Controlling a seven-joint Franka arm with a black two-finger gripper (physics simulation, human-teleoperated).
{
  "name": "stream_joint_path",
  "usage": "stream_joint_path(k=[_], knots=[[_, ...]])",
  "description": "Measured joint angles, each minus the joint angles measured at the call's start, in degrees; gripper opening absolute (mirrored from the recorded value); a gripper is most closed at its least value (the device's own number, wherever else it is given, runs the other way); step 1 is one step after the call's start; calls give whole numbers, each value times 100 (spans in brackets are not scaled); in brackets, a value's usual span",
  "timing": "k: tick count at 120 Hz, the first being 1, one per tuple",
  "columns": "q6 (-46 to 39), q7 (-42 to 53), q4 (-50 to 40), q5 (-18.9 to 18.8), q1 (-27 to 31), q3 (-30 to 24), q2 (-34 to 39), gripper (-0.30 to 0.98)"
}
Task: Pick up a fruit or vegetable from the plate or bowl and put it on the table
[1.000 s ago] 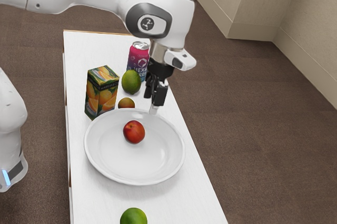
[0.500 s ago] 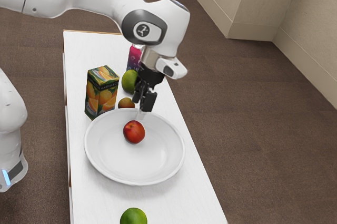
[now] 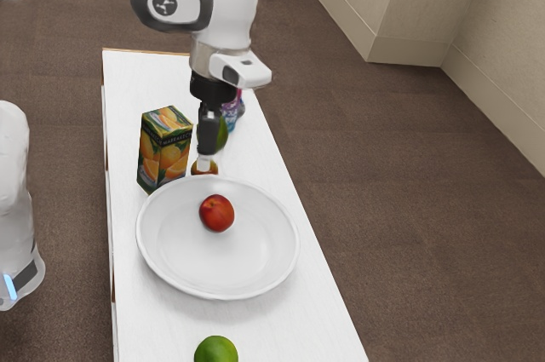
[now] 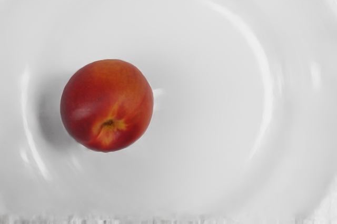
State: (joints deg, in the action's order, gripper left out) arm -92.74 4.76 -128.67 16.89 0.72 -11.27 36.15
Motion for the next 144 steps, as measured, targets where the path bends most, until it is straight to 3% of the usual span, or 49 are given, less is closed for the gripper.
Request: stream_joint_path(k=[14, 50, 68, 144], knots=[[-161, -120, -499, -218, -549, 412, 204, 69], [-679, -351, -686, -147, -1225, 427, -324, 69], [-990, -424, -110, -115, -1286, 361, -1150, 69], [-1246, -547, 30, -207, -767, 333, -1467, 69]])
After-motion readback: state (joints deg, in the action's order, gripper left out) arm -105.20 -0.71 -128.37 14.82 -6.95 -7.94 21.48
